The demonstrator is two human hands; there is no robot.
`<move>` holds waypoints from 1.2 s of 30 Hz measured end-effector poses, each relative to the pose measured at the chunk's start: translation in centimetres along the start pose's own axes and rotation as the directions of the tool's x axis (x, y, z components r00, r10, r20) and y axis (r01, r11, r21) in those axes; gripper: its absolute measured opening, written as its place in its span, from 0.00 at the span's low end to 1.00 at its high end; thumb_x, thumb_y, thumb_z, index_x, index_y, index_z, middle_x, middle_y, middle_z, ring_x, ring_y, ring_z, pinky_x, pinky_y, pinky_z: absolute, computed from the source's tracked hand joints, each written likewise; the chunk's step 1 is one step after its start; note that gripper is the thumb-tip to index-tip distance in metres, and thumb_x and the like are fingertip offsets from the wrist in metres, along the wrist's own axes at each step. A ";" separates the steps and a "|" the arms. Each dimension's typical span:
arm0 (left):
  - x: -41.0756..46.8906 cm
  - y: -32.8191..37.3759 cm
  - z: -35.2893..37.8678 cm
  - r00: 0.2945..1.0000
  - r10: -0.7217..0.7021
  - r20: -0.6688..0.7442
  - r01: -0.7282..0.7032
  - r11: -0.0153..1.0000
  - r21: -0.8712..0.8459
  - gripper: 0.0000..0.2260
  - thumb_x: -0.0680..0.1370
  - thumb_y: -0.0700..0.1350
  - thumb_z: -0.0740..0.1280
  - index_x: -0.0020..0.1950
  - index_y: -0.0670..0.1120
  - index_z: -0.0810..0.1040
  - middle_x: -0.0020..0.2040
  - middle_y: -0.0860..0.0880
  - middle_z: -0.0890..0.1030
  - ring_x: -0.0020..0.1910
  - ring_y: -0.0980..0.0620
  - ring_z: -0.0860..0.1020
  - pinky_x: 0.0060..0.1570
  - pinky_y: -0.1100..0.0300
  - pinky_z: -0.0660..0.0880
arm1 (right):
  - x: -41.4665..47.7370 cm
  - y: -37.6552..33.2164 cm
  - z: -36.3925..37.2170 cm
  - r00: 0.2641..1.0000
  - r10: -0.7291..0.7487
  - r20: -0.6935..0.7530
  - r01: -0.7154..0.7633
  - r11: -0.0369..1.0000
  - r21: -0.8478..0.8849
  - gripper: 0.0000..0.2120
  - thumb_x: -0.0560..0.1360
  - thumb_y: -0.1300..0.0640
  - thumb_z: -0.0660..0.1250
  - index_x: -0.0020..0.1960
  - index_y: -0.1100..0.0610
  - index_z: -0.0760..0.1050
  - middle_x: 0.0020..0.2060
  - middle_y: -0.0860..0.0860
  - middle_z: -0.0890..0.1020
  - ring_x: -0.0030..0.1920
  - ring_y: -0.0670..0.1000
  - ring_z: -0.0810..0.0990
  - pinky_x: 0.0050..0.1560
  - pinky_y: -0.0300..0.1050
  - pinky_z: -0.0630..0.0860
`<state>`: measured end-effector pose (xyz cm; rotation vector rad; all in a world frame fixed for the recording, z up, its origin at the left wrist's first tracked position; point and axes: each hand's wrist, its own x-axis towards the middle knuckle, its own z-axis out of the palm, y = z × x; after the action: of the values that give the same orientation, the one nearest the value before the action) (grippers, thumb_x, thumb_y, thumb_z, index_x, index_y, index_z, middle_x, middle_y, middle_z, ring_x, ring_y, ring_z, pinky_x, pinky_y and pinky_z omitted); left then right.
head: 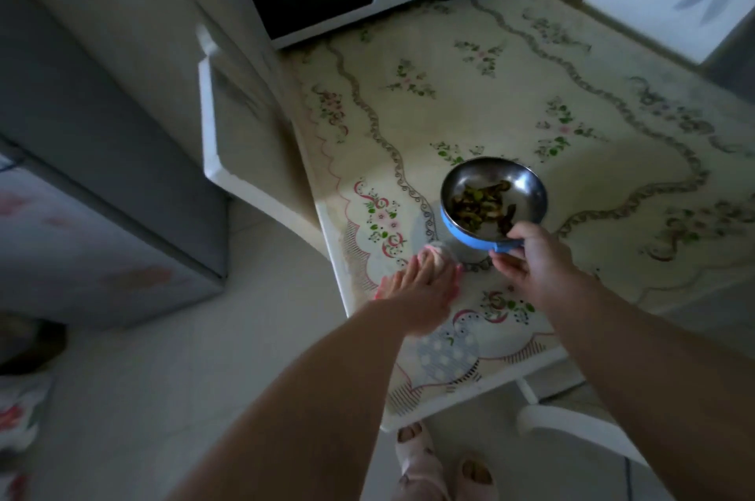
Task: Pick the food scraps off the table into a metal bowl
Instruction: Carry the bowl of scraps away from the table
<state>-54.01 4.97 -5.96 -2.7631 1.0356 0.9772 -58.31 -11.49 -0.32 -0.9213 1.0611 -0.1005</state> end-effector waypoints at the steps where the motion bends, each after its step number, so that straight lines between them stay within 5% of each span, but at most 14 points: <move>1: -0.7 0.4 0.3 1.000 0.010 -0.008 -0.011 0.999 -0.039 0.26 0.83 0.54 0.48 0.78 0.57 0.39 0.79 0.45 0.36 0.76 0.40 0.35 0.74 0.37 0.42 | -0.3 0.1 0.2 1.000 -0.008 -0.011 0.007 0.999 -0.032 0.05 0.73 0.62 0.65 0.39 0.62 0.73 0.35 0.58 0.80 0.34 0.52 0.80 0.44 0.43 0.79; 4: -2.8 1.1 -0.1 0.998 0.019 -0.064 -0.037 0.954 -0.297 0.25 0.83 0.48 0.55 0.79 0.44 0.55 0.79 0.41 0.51 0.78 0.42 0.48 0.76 0.45 0.46 | -1.1 0.6 1.3 1.000 -0.026 -0.009 0.025 0.992 -0.128 0.05 0.72 0.60 0.66 0.39 0.60 0.73 0.33 0.56 0.80 0.27 0.48 0.79 0.30 0.38 0.78; 7: -5.2 -0.3 -1.6 0.978 -0.201 -0.062 0.067 0.576 -0.815 0.19 0.79 0.38 0.64 0.70 0.42 0.73 0.71 0.43 0.71 0.65 0.47 0.74 0.67 0.56 0.67 | -2.0 1.4 3.0 0.998 -0.045 0.039 0.051 0.982 -0.181 0.05 0.71 0.61 0.66 0.37 0.59 0.73 0.31 0.55 0.79 0.20 0.46 0.77 0.22 0.34 0.75; 9: -6.9 -2.3 -1.8 0.864 -0.485 -0.136 0.088 0.412 -0.907 0.18 0.76 0.32 0.60 0.59 0.44 0.82 0.65 0.47 0.78 0.46 0.52 0.80 0.48 0.61 0.76 | -2.7 2.1 4.0 0.997 -0.038 0.069 0.052 0.976 -0.210 0.05 0.70 0.62 0.66 0.36 0.59 0.73 0.31 0.55 0.78 0.19 0.46 0.76 0.23 0.35 0.74; 11: -8.9 -5.0 -1.5 0.757 -0.641 -0.129 0.165 0.379 -0.910 0.17 0.76 0.33 0.59 0.55 0.46 0.84 0.59 0.46 0.82 0.40 0.50 0.80 0.37 0.63 0.77 | -3.5 3.3 5.3 0.994 -0.016 0.104 0.043 0.966 -0.257 0.04 0.69 0.61 0.67 0.36 0.58 0.73 0.34 0.56 0.79 0.23 0.49 0.78 0.27 0.38 0.75; 14: -12.1 -8.6 -1.6 0.725 -0.688 0.012 0.284 0.282 -0.916 0.12 0.80 0.42 0.61 0.59 0.41 0.81 0.56 0.42 0.82 0.55 0.42 0.80 0.52 0.57 0.78 | -5.1 5.4 7.3 0.986 0.019 0.169 0.040 0.941 -0.336 0.03 0.69 0.62 0.67 0.37 0.59 0.74 0.34 0.56 0.79 0.29 0.51 0.76 0.31 0.41 0.74; 15: -13.7 -10.1 -1.4 0.715 -0.696 0.057 0.294 0.226 -0.928 0.12 0.81 0.43 0.60 0.58 0.39 0.80 0.53 0.41 0.82 0.55 0.42 0.80 0.49 0.60 0.78 | -6.1 6.4 8.4 0.976 0.047 0.212 0.036 0.927 -0.374 0.03 0.69 0.62 0.66 0.37 0.59 0.74 0.32 0.55 0.78 0.29 0.51 0.76 0.33 0.41 0.74; 18: -18.6 -12.2 -1.4 0.715 -0.683 0.148 0.242 0.044 -0.969 0.14 0.84 0.49 0.55 0.55 0.42 0.76 0.47 0.44 0.80 0.42 0.48 0.78 0.38 0.65 0.71 | -8.6 9.1 11.2 0.949 0.121 0.292 0.036 0.877 -0.479 0.02 0.69 0.61 0.67 0.37 0.59 0.76 0.32 0.54 0.79 0.30 0.51 0.76 0.35 0.41 0.74; 21: -23.1 -14.9 0.4 0.695 -0.702 0.157 0.201 -0.020 -0.979 0.23 0.82 0.58 0.53 0.68 0.44 0.70 0.62 0.44 0.79 0.55 0.47 0.78 0.54 0.53 0.71 | -11.3 12.1 14.5 0.915 0.157 0.372 0.085 0.826 -0.557 0.01 0.69 0.63 0.67 0.39 0.60 0.76 0.33 0.54 0.79 0.30 0.50 0.75 0.30 0.39 0.73; 24: -27.9 -17.6 3.0 0.712 -0.672 0.204 0.128 -0.161 -0.979 0.26 0.80 0.63 0.54 0.71 0.47 0.67 0.66 0.43 0.76 0.60 0.45 0.76 0.60 0.47 0.71 | -14.8 15.9 17.7 0.870 0.237 0.431 0.125 0.741 -0.660 0.02 0.70 0.62 0.67 0.40 0.60 0.77 0.31 0.54 0.78 0.30 0.49 0.75 0.29 0.38 0.73; 27: -33.4 -20.6 5.9 0.723 -0.656 0.215 0.058 -0.253 -0.966 0.22 0.80 0.63 0.55 0.67 0.50 0.68 0.62 0.44 0.75 0.60 0.45 0.75 0.63 0.46 0.71 | -18.8 20.7 21.1 0.826 0.309 0.472 0.164 0.669 -0.725 0.03 0.70 0.61 0.67 0.38 0.60 0.76 0.31 0.55 0.78 0.31 0.50 0.76 0.33 0.40 0.74; 36: -50.9 -31.9 17.0 0.610 -0.744 0.273 -0.238 -0.500 -0.833 0.16 0.80 0.57 0.60 0.63 0.50 0.70 0.62 0.42 0.76 0.59 0.43 0.76 0.62 0.48 0.72 | -32.5 37.4 31.7 0.662 0.496 0.562 0.318 0.493 -0.810 0.03 0.72 0.60 0.67 0.41 0.59 0.77 0.34 0.54 0.80 0.36 0.50 0.78 0.38 0.44 0.76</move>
<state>-73.65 63.48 3.67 -3.8057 -2.6817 0.7803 -63.23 47.09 1.99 -1.6294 0.2565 0.9990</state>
